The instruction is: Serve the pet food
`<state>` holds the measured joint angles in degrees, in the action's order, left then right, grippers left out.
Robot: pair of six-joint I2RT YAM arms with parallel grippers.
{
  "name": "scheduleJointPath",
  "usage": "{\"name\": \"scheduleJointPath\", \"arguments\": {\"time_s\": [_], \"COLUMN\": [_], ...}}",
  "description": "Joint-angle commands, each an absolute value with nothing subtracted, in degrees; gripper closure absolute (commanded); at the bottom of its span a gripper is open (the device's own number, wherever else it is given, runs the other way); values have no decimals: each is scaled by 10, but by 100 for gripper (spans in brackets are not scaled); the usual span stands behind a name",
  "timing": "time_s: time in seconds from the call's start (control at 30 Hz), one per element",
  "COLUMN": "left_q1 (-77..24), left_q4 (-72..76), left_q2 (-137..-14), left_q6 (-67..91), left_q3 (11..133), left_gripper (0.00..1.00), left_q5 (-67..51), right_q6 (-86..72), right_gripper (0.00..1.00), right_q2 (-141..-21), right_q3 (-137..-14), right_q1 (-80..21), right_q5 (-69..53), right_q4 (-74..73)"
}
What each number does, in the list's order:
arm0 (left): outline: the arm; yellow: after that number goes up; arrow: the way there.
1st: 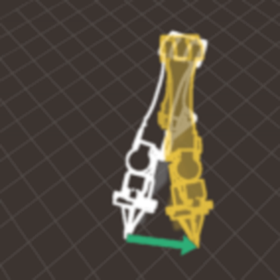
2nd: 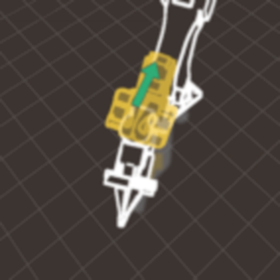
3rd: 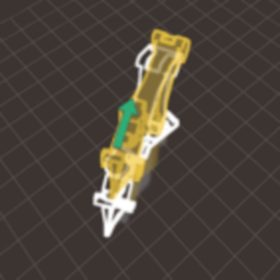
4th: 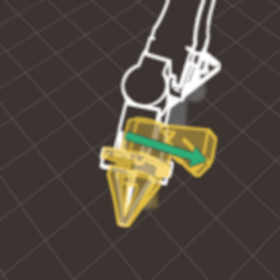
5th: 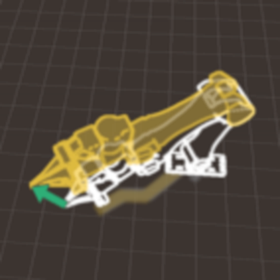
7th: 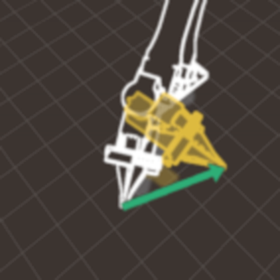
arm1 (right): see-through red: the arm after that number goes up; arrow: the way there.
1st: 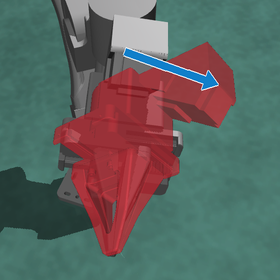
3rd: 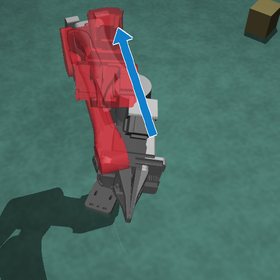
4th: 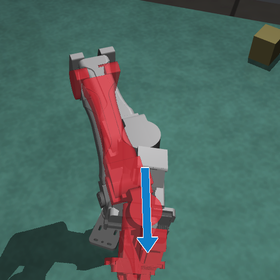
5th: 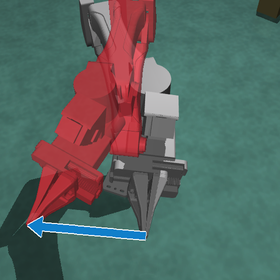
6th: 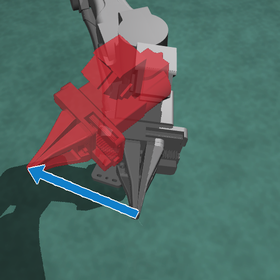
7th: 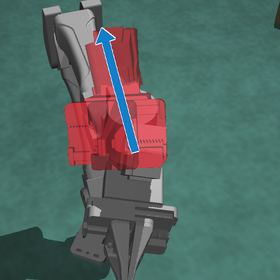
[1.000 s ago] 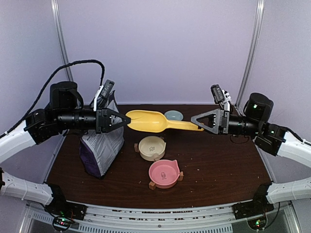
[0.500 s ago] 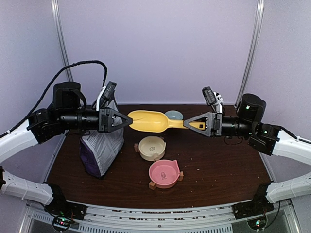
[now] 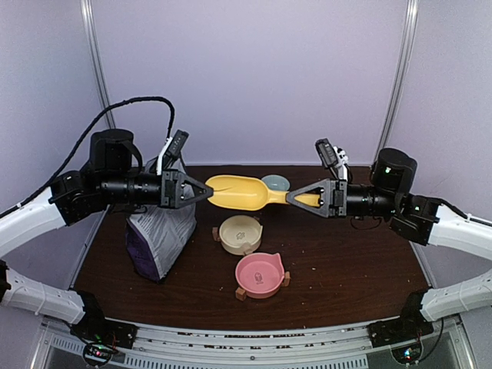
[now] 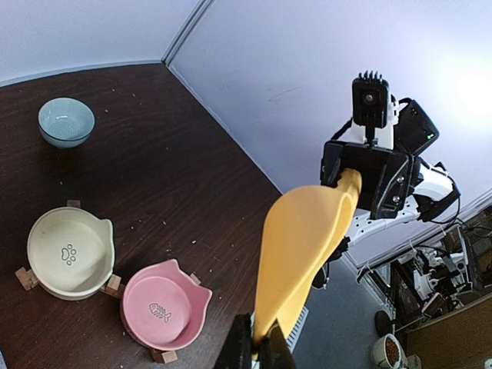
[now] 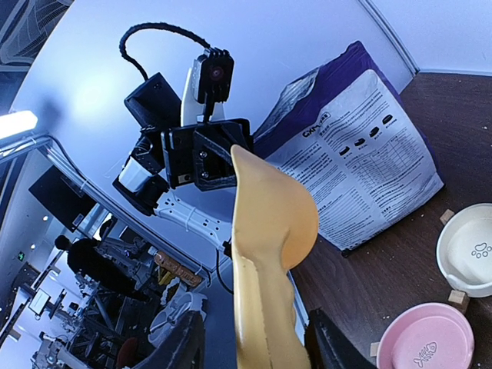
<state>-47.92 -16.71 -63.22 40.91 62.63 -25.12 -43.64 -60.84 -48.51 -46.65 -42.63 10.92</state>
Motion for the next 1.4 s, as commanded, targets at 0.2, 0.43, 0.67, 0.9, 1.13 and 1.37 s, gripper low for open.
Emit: {"name": "scheduleJointPath", "arguments": {"time_s": [0.2, 0.43, 0.67, 0.9, 1.13, 1.37], "left_q1": [-475, -468, -439, -412, -394, -384], "left_q4": [-141, -155, -203, -338, -556, -626], "left_q2": [-641, -641, -618, -581, -623, -691], "left_q6": [413, 414, 399, 299, 222, 181], "left_q3": [649, 654, 686, 794, 886, 914], "left_gripper": [100, 100, 41, 20, 18, 18], "left_q5": [-260, -253, -235, -136, 61, 132], "right_q6": [-431, -436, -436, -388, -348, -332], "right_gripper": [68, 82, 87, 88, 88, 87], "right_q2": [-619, -618, -604, -585, -569, -555], "right_q3": [-508, -500, -495, -514, -523, -517], "right_q1": [-474, -474, -474, -473, -474, -475], "right_q5": [-432, -423, -388, -324, -268, -250], "right_q4": [128, 148, 145, 56, -16, -48]}}
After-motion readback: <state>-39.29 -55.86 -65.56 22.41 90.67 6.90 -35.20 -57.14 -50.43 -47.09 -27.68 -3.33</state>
